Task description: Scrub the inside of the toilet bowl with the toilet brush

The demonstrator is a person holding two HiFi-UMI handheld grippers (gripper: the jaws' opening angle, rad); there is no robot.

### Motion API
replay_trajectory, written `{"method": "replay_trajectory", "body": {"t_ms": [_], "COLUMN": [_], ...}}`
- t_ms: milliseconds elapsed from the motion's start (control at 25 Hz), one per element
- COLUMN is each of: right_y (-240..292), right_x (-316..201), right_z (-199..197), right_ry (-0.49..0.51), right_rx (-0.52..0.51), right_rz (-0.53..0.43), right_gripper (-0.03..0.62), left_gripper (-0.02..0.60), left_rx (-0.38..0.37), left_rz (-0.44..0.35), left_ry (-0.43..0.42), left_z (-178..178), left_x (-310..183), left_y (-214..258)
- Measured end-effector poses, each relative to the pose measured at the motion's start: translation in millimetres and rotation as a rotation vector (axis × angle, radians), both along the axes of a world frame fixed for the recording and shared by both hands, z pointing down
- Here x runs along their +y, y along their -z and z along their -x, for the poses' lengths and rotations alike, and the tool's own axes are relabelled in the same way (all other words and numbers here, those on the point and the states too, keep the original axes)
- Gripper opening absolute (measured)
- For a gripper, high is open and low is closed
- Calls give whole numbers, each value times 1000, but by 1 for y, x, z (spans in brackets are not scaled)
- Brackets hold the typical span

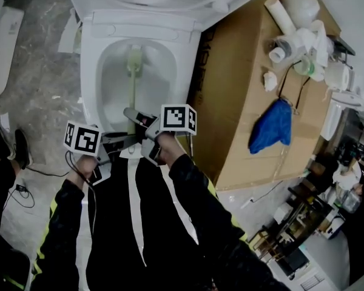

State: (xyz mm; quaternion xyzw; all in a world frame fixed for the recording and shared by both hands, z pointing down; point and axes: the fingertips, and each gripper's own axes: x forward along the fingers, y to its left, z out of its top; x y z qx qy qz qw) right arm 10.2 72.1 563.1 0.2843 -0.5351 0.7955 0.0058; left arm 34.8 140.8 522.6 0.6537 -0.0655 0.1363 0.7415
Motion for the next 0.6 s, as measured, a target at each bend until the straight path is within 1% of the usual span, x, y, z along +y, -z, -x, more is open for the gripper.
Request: {"method": "replay_trajectory", "body": {"t_ms": [120,360,600], "right_y": [-2,-5,-4], "right_x": [2,5,7], "right_z": [-2,-15,-28], "right_ry": [1,-37,-116], "right_rx": [0,29,27], "right_rz": [-6,-23,-8], "right_gripper": [77,77,77], "left_gripper": [80,80,80], "left_rx": [25,47,53], "left_rz": [5,13,13], "left_ry": [-13,-38,-98], "left_z": [-6,-13,-20], "left_x": [2,7,10], "left_y": [-2,1,3]}}
